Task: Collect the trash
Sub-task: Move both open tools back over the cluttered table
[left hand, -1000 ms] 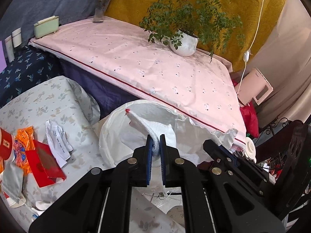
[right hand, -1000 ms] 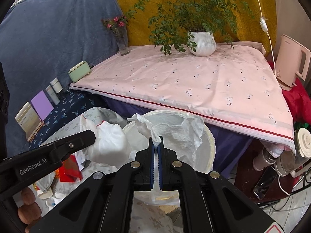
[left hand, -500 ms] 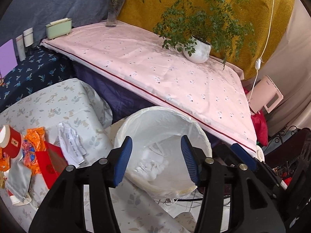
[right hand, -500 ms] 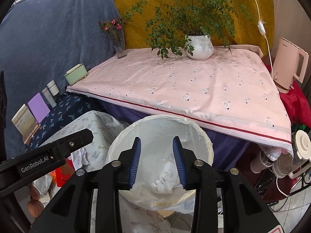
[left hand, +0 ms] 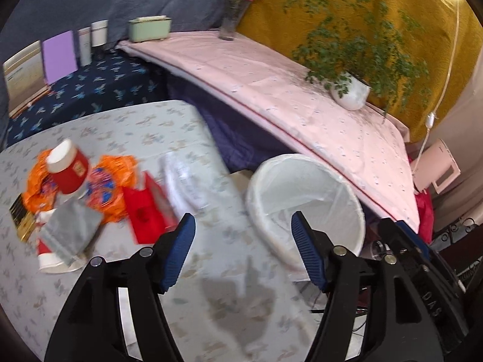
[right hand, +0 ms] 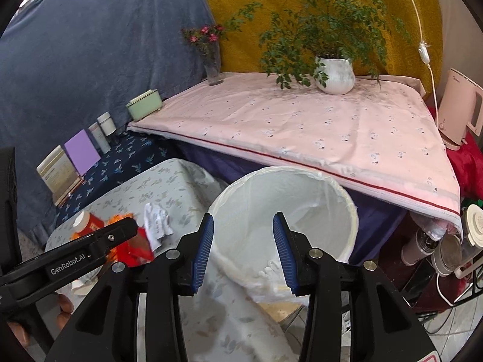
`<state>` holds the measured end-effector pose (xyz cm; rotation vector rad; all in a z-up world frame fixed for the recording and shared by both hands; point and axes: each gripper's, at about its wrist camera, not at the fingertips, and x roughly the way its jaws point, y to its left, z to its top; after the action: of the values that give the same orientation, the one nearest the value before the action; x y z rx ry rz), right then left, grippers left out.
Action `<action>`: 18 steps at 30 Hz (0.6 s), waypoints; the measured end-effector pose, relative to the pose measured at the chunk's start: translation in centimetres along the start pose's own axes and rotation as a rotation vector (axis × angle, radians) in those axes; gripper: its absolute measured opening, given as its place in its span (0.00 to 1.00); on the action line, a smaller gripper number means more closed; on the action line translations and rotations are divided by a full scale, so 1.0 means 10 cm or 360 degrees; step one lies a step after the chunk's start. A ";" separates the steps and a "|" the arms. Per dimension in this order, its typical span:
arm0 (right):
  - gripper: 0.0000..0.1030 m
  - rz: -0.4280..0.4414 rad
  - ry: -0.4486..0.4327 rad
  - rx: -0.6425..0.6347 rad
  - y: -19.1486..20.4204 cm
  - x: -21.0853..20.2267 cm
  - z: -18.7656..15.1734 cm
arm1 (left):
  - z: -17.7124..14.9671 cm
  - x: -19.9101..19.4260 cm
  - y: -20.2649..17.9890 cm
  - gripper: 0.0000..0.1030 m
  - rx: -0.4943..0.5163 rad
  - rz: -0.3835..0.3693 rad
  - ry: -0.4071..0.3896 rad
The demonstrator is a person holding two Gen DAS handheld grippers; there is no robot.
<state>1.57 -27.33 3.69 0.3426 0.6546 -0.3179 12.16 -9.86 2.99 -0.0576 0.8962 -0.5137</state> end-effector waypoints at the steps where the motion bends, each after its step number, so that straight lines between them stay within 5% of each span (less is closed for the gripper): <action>1: 0.40 0.0012 0.0009 -0.0010 0.05 -0.01 -0.03 | -0.03 -0.04 0.10 0.61 -0.0023 0.0028 -0.0004; 18: 0.40 0.0340 0.0320 -0.0298 1.20 0.06 -0.93 | -0.65 -0.50 1.46 0.63 -0.0264 0.0412 0.0071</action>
<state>1.76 -12.88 -1.12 0.2637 0.8308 -0.0168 10.61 6.30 -1.22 -0.0799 0.9725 -0.1994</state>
